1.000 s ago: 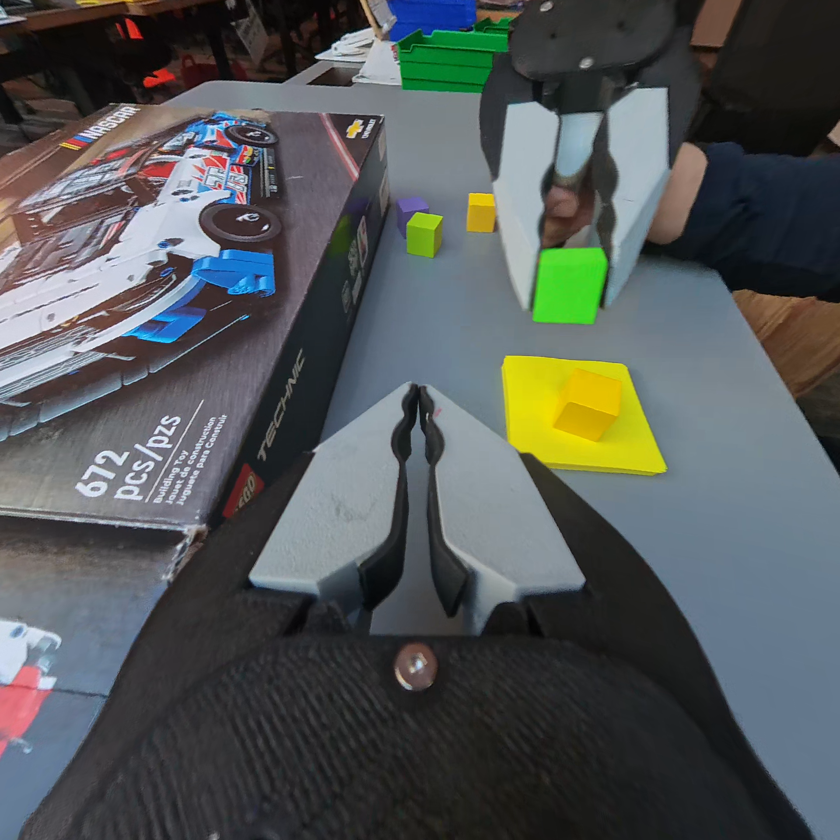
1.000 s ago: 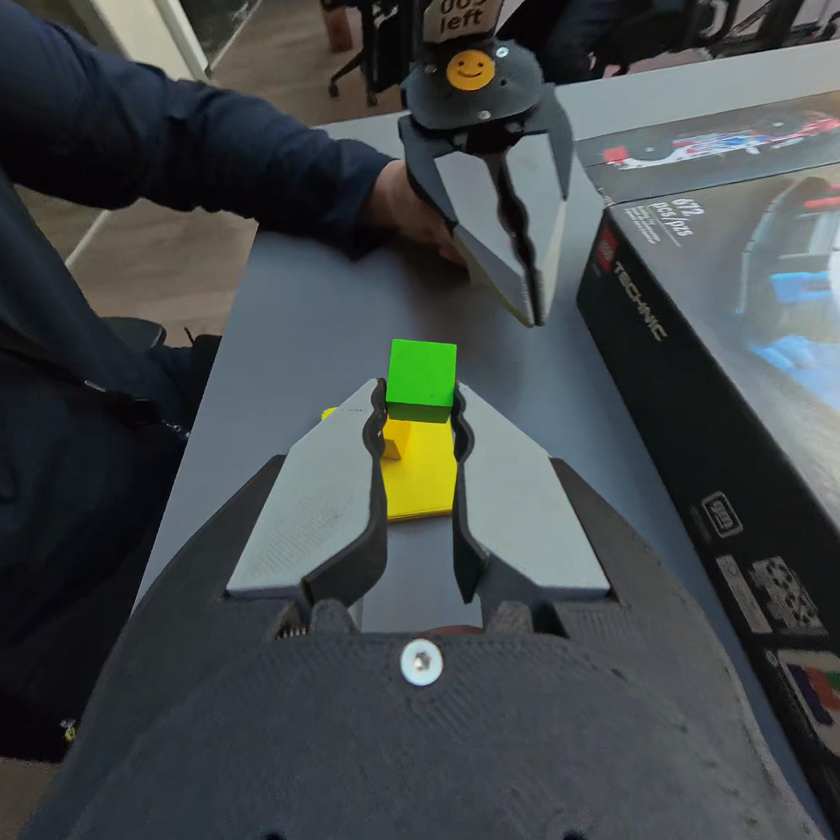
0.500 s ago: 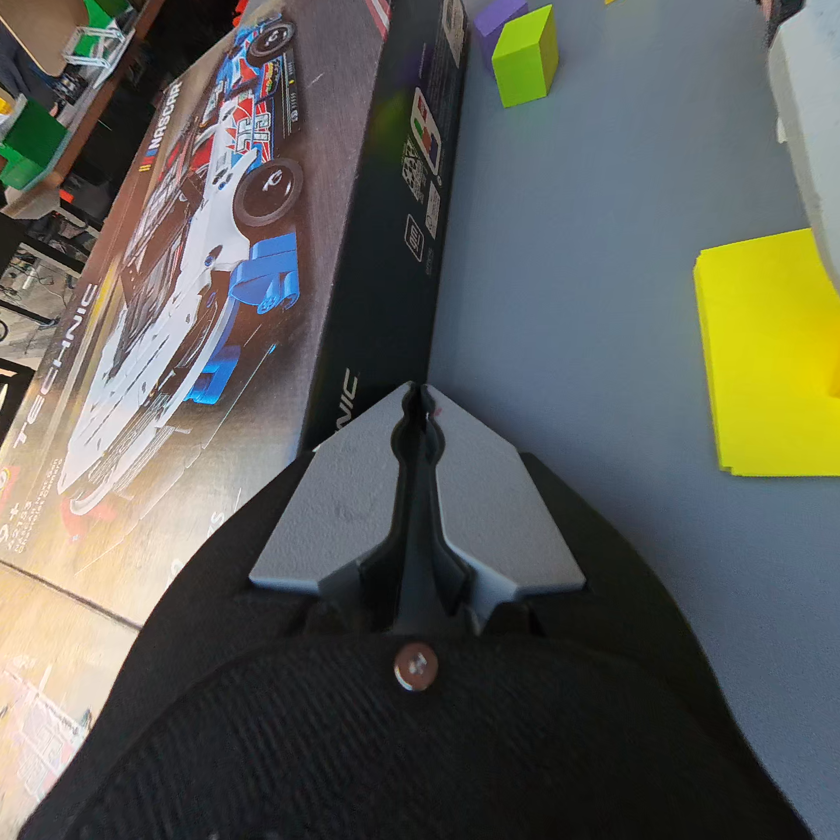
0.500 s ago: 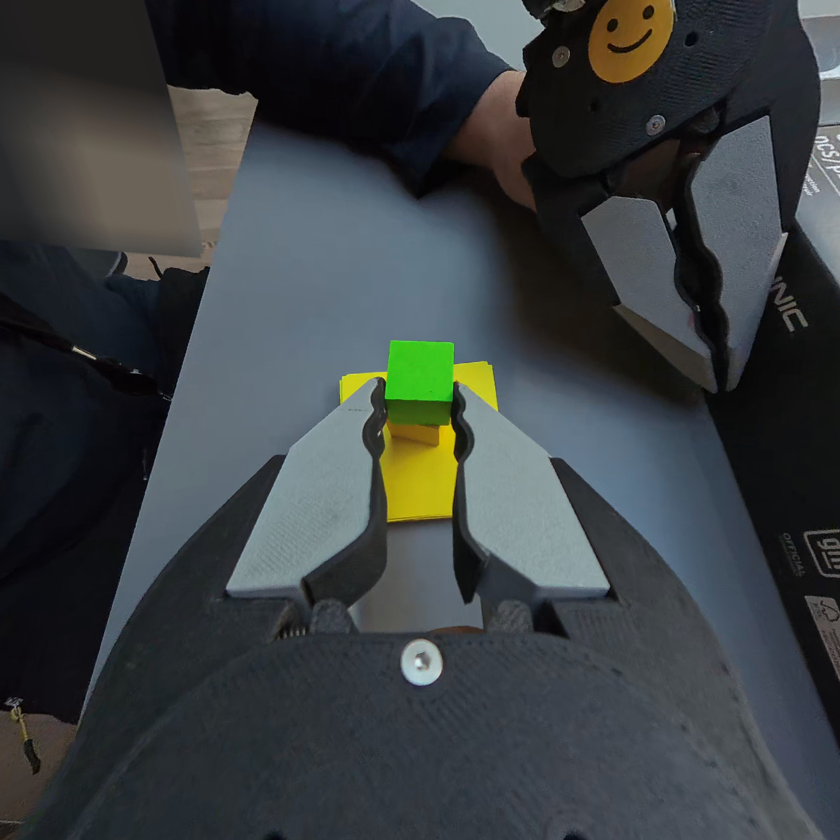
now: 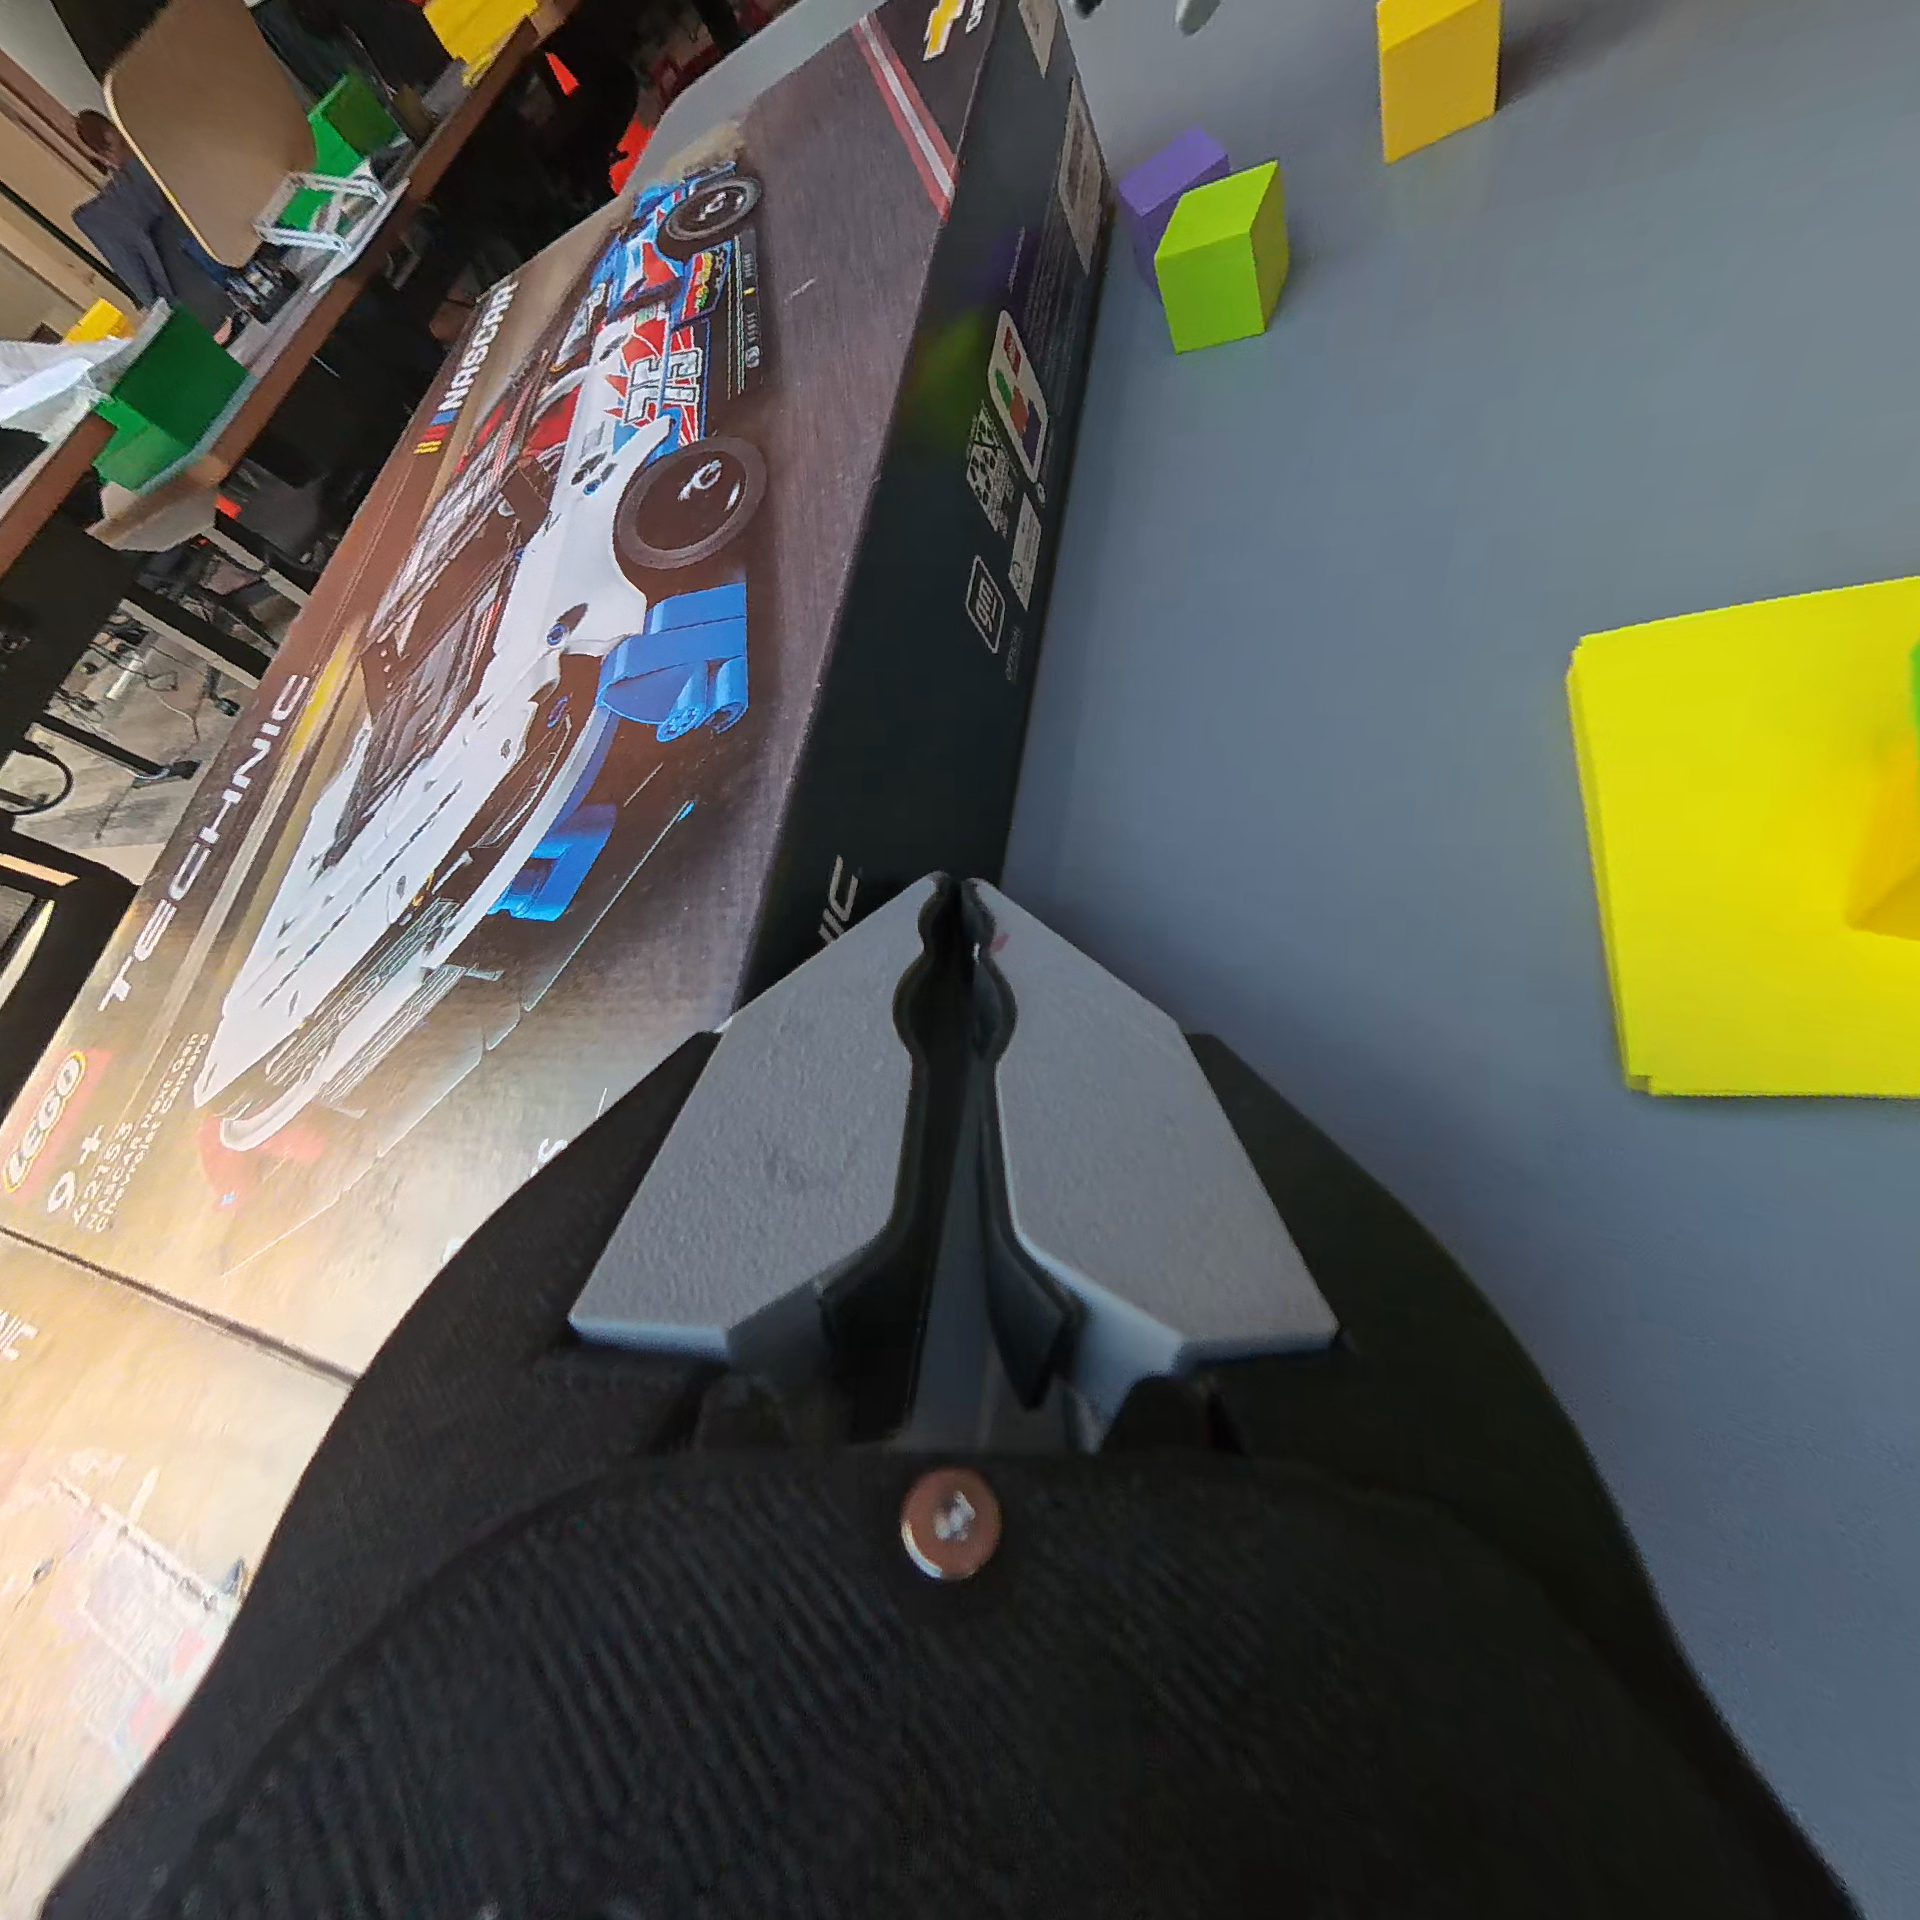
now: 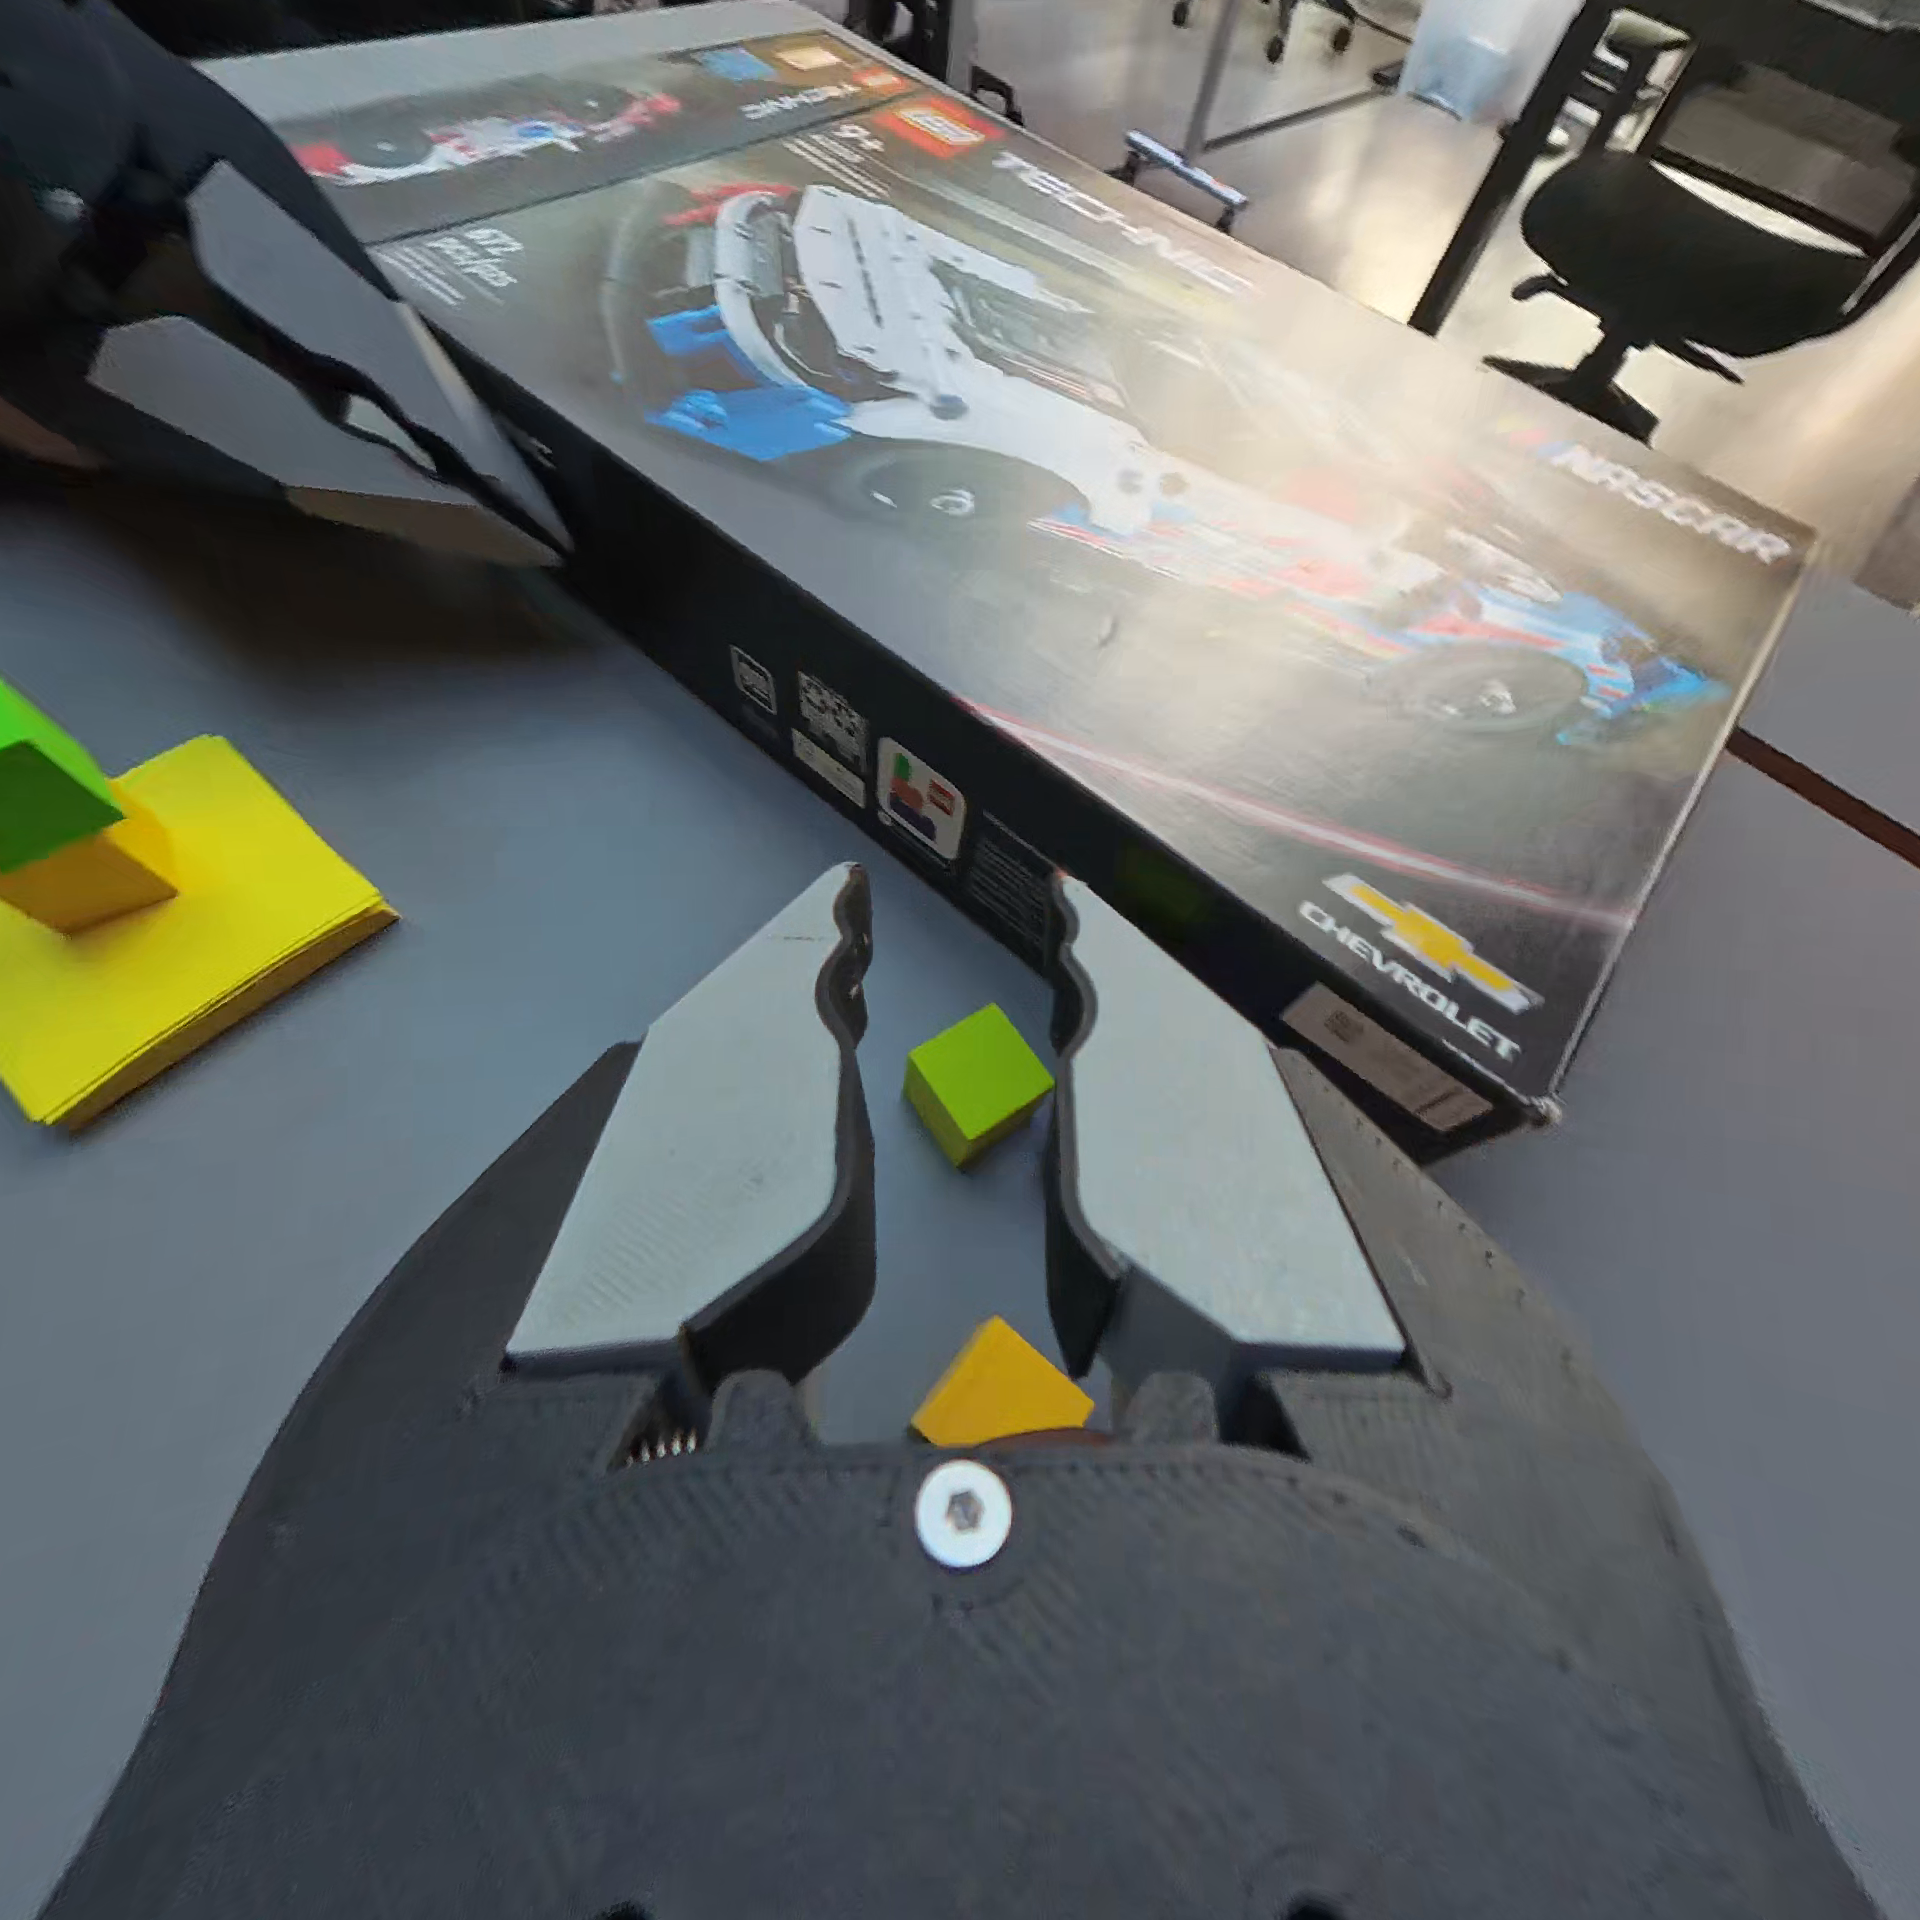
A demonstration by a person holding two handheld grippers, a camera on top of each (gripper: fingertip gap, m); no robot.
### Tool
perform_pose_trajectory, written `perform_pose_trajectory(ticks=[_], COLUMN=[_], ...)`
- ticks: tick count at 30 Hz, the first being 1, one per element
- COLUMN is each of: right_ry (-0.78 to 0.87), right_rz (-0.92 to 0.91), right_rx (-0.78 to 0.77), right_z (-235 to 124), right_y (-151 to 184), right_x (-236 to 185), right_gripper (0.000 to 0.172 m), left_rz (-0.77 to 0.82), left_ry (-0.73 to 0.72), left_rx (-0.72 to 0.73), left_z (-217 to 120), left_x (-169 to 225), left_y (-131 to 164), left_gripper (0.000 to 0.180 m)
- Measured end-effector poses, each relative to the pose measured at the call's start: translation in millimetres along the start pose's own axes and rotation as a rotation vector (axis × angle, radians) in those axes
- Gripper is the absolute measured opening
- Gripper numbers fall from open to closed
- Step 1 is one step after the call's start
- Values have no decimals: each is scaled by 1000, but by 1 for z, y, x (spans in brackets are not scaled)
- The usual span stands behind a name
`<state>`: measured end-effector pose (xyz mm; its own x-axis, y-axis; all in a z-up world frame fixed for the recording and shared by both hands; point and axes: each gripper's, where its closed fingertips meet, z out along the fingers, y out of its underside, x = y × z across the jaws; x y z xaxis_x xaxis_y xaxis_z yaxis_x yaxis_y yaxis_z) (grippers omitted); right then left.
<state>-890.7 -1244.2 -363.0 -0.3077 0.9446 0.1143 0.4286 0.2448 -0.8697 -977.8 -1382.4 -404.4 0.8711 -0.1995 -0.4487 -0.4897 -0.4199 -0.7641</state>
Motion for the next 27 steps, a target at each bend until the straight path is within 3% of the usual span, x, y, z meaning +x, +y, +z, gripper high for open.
perform_pose_trajectory(ticks=[5,9,12,14,20,27], right_ry=[-38,-58,-50,-130,-147,-161], right_rz=[123,64,41,47,-47,-8], right_rx=[-140,-229,-238,-218,-156,-218], right_z=[7,15,15,15,11,13], right_y=[33,49,50,46,34,47], right_x=[7,-3,-6,-18,-27,-27], right_gripper=[41,38,37,26,38,45], left_rz=[-66,-111,-130,-134,-125,-114], left_ry=[4,7,7,4,4,-17], left_rx=[41,60,66,64,59,42], left_z=[-4,-6,-7,-6,-6,-4], left_x=[-6,-11,-13,-13,-13,-14], left_y=[-4,-5,-5,-4,-4,-2], left_gripper=[0,0,0,0,0,0])
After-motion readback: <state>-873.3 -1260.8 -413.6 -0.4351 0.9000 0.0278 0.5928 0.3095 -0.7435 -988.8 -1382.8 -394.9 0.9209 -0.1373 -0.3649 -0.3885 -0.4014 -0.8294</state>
